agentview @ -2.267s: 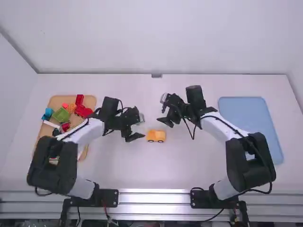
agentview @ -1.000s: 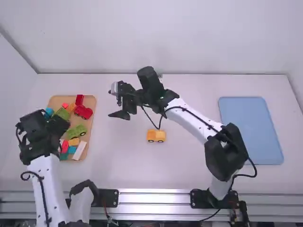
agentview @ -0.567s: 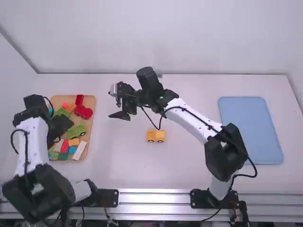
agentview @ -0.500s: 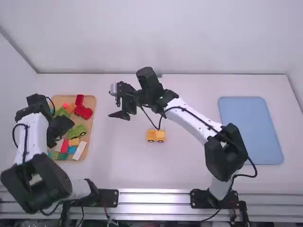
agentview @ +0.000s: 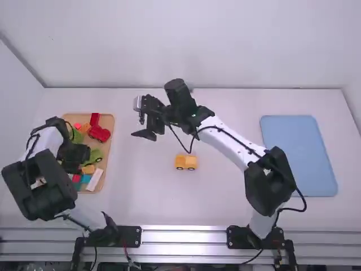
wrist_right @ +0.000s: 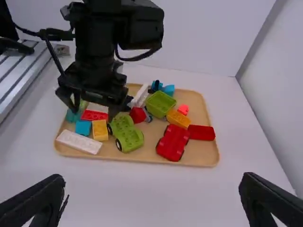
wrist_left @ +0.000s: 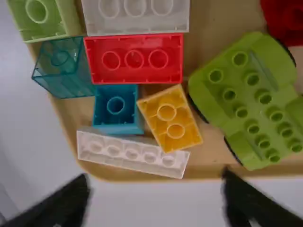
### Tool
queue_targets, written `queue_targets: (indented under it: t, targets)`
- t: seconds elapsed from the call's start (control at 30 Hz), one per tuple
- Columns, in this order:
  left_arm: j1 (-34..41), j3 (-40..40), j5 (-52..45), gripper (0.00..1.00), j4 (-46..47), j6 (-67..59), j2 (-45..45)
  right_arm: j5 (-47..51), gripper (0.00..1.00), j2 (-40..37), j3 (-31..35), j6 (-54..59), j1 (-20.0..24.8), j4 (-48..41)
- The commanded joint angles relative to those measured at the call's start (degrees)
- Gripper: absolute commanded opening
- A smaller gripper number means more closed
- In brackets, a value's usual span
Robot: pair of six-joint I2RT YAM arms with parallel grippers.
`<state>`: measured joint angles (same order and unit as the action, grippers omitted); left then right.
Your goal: Assemble lego blocks to make yellow taxi
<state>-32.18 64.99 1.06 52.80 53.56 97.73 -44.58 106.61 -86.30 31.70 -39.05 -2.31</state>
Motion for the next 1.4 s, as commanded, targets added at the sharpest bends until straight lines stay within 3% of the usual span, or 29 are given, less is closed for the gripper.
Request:
queue_targets:
  t: [0.0,0.13,0.57,0.77,1.37]
  targets:
    - [0.31,0.09,-0.2,0.64,-0.74,4.63,0.44,0.07,0.98,0.28,-1.95,-0.24,0.28,0.07]
    - [0.31,-2.6,-0.76,0.5,-4.7,7.3,0.44,0.39,0.98,0.28,-1.79,-0.22,0.87,0.07]
    - [1.11,-8.92,-1.27,0.54,-13.4,8.79,0.44,2.93,0.98,0.28,-1.79,-0.26,1.2,-0.63]
    - [1.11,-11.13,-1.11,0.44,-15.74,9.97,0.44,3.15,0.98,0.28,-1.79,-0.22,1.16,-0.76]
    - [1.07,-14.75,1.33,0.36,-20.63,11.19,0.44,3.08,0.98,0.28,-1.79,-0.24,1.2,-0.83]
